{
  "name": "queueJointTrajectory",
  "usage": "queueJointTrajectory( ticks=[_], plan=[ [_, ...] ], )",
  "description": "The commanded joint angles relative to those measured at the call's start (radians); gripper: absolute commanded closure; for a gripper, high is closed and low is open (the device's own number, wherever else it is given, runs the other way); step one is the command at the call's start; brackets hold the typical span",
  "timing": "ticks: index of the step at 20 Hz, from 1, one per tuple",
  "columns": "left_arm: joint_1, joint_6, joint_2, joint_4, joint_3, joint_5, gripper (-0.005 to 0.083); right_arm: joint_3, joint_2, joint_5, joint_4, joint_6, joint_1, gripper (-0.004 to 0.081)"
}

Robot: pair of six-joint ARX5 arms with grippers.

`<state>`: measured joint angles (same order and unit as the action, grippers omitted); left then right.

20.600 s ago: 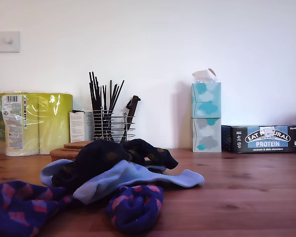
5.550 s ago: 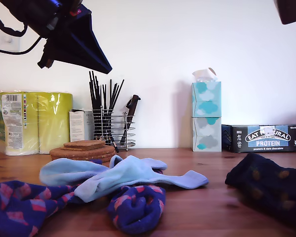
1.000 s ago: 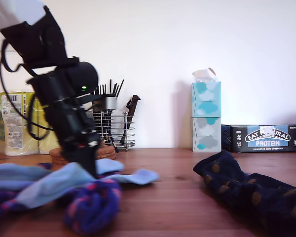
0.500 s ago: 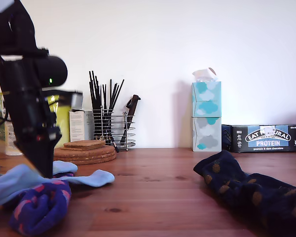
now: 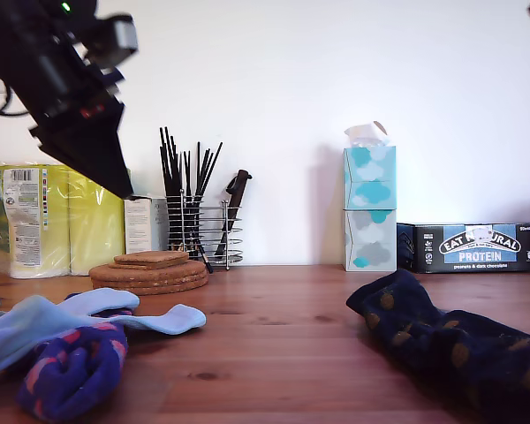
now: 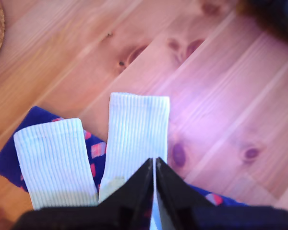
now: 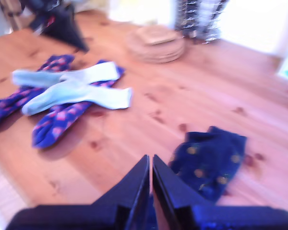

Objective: Pair up the socks based on colour and pattern, by placing each sock on top of its pair

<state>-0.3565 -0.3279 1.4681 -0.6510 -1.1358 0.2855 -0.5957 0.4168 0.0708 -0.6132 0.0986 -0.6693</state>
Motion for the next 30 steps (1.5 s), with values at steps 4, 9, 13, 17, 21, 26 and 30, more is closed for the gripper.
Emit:
queueJointTrajectory(
  ticks=[4, 9, 13, 17, 21, 26, 30],
  plan=[
    [0.023, 0.05, -0.199, 0.075, 0.227, 0.0, 0.0795, 0.026, 0.048, 0.19, 0.014, 0.012, -0.005, 0.0784],
    [0.031, 0.105, -0.303, -0.001, 0.315, -0.026, 0.0795, 0.026, 0.057, 0.2, 0.011, 0.034, -0.005, 0.0784],
    [0.029, 0.293, -0.222, 0.001, 0.315, -0.059, 0.023, 0.026, 0.057, 0.201, 0.027, 0.033, -0.005, 0.0784],
    [0.016, 0.348, -0.079, 0.055, 0.313, -0.103, 0.0172, 0.026, 0.058, 0.2, 0.029, 0.033, -0.005, 0.0783],
    [0.002, 0.367, 0.014, 0.056, 0.282, -0.194, 0.0227, 0.026, 0.061, 0.2, 0.029, 0.033, -0.005, 0.0784],
    [-0.005, 0.381, 0.071, 0.055, 0.282, -0.178, 0.0621, 0.026, 0.07, 0.2, 0.035, 0.033, -0.005, 0.0783],
    [-0.005, 0.388, 0.076, 0.053, 0.263, -0.145, 0.0795, 0.026, 0.071, 0.2, 0.037, 0.033, -0.005, 0.0783]
  ],
)
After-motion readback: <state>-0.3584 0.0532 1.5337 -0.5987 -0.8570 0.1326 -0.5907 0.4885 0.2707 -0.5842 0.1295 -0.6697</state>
